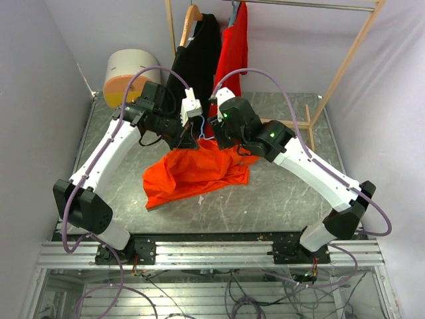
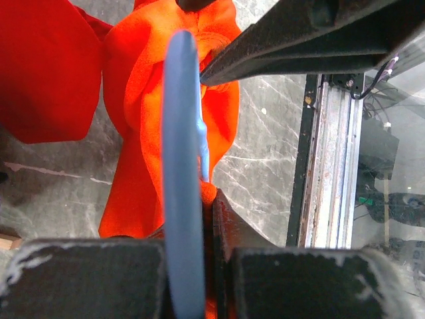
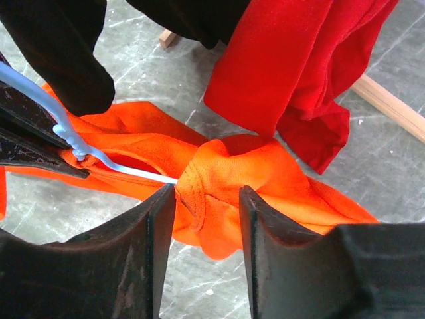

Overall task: Place the t-shirt on the hanger
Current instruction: Place the T-shirt on the hanger, then place the hanger at the clothesline.

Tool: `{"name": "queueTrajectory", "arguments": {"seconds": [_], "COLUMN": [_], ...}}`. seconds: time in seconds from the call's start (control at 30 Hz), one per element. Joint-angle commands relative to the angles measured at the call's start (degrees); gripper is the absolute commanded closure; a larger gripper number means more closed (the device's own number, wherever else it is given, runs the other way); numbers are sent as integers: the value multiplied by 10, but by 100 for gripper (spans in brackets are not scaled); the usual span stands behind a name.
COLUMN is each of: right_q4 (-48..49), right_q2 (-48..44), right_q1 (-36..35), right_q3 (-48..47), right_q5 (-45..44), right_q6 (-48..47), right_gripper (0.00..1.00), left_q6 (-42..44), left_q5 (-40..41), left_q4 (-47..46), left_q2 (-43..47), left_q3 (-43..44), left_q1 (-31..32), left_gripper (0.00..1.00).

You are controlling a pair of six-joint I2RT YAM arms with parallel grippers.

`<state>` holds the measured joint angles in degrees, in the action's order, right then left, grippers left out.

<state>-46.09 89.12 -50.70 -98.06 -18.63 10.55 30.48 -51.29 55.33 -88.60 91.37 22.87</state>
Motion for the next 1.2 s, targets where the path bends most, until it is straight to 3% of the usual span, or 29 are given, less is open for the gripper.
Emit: {"name": "queueTrajectory", "arguments": {"seconds": [0.0, 0.23, 0.37, 0.53, 0.63, 0.8, 0.97, 1.17], "right_q4": [15, 15, 20, 7, -16, -35, -31, -37], "right_q2": [0, -39, -70, -118, -146, -173, -173, -155], "right_q1": [-2, 9, 55, 151, 159, 158, 159, 159], "right_q3": [-21, -32, -14, 35, 74, 119, 132, 138], "right_q5": [2, 11, 60, 248, 342, 446, 442, 449], "right_q6": [-7, -19, -23, -114, -219, -291, -314, -336], "right_gripper": [55, 47, 45, 44, 40, 39, 39, 39], "left_q6": [19, 56, 91, 146, 184, 249, 295, 296], "left_q5": [-34, -45, -53, -63, -71, -82, -87, -86], "left_q4": [10, 43, 75, 124, 166, 244, 301, 304], "left_q2": [18, 11, 2, -10, -25, -56, -75, -73], "left_q3": [2, 14, 23, 45, 71, 119, 146, 148], "left_q1": [9, 9, 9, 9, 9, 10, 12, 16], "left_gripper": [93, 93, 93, 93, 93, 93, 93, 93]}}
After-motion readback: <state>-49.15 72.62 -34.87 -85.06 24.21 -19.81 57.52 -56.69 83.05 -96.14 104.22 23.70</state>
